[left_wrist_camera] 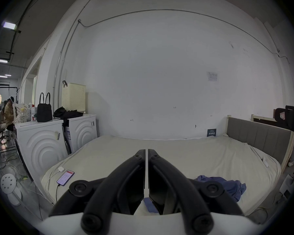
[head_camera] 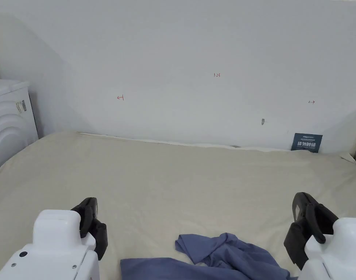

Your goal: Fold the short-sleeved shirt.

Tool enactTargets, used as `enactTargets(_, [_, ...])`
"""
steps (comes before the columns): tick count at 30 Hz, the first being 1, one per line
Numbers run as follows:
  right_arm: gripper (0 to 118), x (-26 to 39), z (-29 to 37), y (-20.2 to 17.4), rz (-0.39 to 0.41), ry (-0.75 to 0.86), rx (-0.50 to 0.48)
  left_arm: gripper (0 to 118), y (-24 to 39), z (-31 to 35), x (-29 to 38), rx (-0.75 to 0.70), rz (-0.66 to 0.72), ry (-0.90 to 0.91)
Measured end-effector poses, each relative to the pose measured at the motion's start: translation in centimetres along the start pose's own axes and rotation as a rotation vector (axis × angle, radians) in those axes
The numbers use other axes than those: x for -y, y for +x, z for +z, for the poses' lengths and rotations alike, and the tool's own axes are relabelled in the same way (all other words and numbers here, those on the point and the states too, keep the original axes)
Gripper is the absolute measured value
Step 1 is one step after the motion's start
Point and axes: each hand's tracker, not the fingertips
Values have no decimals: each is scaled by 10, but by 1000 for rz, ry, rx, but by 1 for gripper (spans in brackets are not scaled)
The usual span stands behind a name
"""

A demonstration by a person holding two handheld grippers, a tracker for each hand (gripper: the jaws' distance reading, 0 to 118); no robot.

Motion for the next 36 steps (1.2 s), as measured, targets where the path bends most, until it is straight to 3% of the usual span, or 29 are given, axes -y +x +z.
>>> enactTargets(6, [3,6,-7,4,6,-12,7,3,2,-44,15,96,-9,-109])
enactTargets(7, [3,8,-9,5,5,-18,11,8,2,-59,23,110,-4,-147])
enactTargets(8, [3,10,-11,7,3,-28,16,28,1,-73,31,91,14,-164])
enactTargets(9, [3,13,-13,9,0,-37,18,69,0,-91,42,83,24,-221])
enactTargets(10, [3,16,-14,11,-4,-45,19,118,-2,-111,51,103,14,-286])
enactTargets(11, [3,20,-16,14,-6,-53,21,118,-1,-134,74,177,-32,-368])
enactTargets(13, [3,26,-21,18,-2,-74,33,118,0,-176,103,98,-33,-439])
enactTargets(18, [3,44,-34,33,-14,-131,56,118,1,-264,184,103,-257,-676])
enactTargets(22, [3,54,-40,42,0,-167,73,113,8,-296,243,92,-427,-818])
enactTargets(24, [3,59,-42,46,36,-193,83,108,4,-311,269,89,-355,-910])
enactTargets(26, [3,62,-45,50,46,-210,103,90,6,-309,287,172,-181,-1047])
enactTargets(29, [3,69,-48,54,34,-220,107,54,5,-296,286,197,3,-999])
enactTargets(30, [3,72,-51,53,32,-224,108,40,5,-291,284,169,-52,-986])
enactTargets(31, [3,75,-55,52,33,-233,106,9,11,-287,282,200,-39,-985])
enactTargets(34, [3,84,-63,45,60,-263,74,6,18,-273,273,203,-76,-974])
enactTargets(36, [3,91,-69,41,67,-277,50,5,21,-253,259,253,9,-880])
